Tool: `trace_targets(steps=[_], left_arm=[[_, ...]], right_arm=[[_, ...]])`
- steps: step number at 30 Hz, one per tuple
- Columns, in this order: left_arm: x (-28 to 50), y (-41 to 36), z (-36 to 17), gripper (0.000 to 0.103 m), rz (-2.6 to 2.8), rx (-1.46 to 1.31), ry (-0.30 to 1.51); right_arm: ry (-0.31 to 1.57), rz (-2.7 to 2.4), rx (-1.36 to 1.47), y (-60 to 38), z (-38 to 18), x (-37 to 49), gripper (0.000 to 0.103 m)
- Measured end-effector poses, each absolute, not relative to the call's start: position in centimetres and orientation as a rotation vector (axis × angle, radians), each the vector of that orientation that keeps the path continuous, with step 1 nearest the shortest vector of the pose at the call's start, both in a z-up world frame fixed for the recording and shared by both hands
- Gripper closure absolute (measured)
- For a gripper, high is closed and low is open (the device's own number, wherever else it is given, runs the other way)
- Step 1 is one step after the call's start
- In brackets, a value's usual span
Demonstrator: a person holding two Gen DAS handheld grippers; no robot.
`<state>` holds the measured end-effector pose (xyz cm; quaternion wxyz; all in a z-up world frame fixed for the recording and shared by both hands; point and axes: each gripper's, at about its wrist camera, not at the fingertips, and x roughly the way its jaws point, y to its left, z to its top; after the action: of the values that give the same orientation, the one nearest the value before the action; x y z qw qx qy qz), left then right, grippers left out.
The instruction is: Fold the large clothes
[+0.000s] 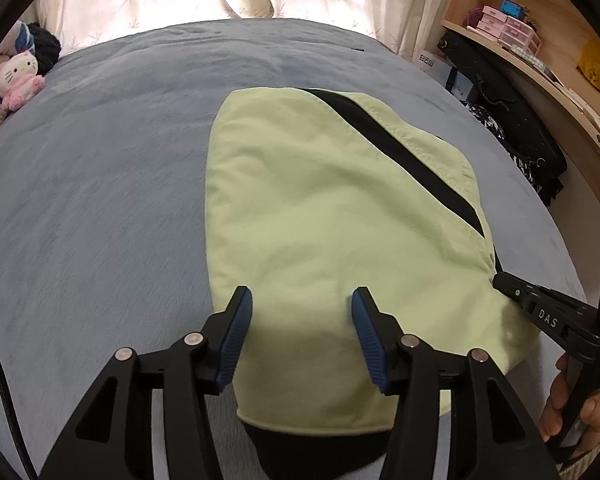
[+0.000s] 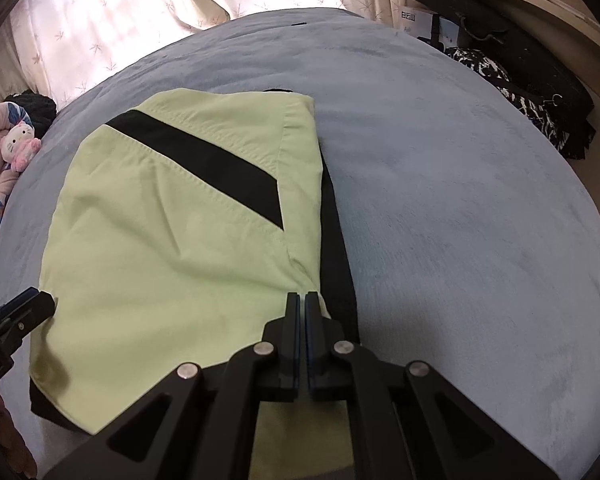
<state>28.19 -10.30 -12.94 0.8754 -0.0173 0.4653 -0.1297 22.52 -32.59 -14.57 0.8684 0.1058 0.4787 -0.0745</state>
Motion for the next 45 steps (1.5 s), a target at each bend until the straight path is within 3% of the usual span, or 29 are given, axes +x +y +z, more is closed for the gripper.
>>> trace_targets(steps=[4, 6, 9, 19, 21, 24, 39, 45], left_arm=[[26.6, -9.9, -11.8, 0.049, -0.246, -0.030, 0.978], [25.5, -9.6, -11.1, 0.047, -0.234, -0.022, 0.970], [23.3, -9.1, -10.0, 0.039, -0.224, -0.009, 0.959], [15.8, -6.0, -7.2, 0.027, -0.178, 0.005, 0.959], [14.9, -5.2, -7.1, 0.027, -0.154, 0.010, 0.973], [13.8, -3.8, -6.8, 0.027, -0.116, 0.009, 0.991], [21.1, -2.4, -0.1, 0.027, -0.393, -0.080, 1.081], [25.8, -3.7, -0.9, 0.024, -0.500, -0.163, 1.156]], right_arm=[[0.994, -0.150, 0.242, -32.2, -13.2, 20.6, 0.094], [0.985, -0.146, 0.250, -31.8, -12.5, 19.2, 0.082], [0.969, -0.138, 0.255, -31.0, -11.5, 17.1, 0.074], [0.959, -0.077, 0.217, -27.4, -9.4, 10.9, 0.059], [0.958, -0.074, 0.195, -26.9, -9.0, 10.4, 0.047], [0.948, -0.100, 0.142, -26.6, -8.1, 10.0, 0.037], [0.928, -0.122, 0.270, -32.9, 2.7, 18.4, 0.036], [1.072, -0.034, 0.303, -36.4, 1.6, 24.1, 0.036]])
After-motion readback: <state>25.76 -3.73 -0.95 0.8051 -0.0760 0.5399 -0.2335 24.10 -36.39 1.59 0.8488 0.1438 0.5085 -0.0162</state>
